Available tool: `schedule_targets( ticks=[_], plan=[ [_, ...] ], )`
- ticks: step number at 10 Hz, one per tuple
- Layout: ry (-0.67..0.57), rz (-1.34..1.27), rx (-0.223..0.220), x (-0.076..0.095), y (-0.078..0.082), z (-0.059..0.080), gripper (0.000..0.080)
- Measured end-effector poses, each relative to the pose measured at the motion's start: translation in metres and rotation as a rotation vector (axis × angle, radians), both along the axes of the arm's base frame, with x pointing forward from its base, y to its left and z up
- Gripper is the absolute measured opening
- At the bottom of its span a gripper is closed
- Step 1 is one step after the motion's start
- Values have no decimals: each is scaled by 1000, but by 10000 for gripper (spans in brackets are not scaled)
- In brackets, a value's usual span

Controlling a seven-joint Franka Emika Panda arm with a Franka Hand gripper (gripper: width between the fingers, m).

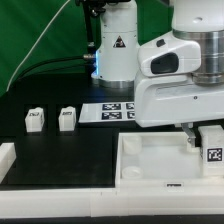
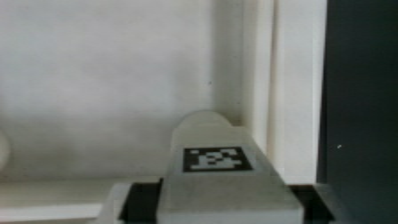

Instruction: Assemble one leg

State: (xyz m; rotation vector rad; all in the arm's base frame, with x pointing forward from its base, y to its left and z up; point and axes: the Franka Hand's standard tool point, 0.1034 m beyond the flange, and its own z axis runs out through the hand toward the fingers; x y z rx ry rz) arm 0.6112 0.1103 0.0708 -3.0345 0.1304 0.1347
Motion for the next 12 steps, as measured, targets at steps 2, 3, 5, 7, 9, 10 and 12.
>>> schedule_targets(
  ticks=[2,3,5,7,9,10,12],
  plan=[
    [21,-240,-11,0,2,-1,292],
    [26,-384,-15,1,3,-1,292],
    [40,-617,-28,2,7,-1,294],
    [61,-876,-34,4,9,-1,294],
    [95,-1121,-30,5,11,-1,294],
    [110,-1239,-25,6,11,-1,294],
    [140,-1409,-25,6,13,-1,294]
  ],
)
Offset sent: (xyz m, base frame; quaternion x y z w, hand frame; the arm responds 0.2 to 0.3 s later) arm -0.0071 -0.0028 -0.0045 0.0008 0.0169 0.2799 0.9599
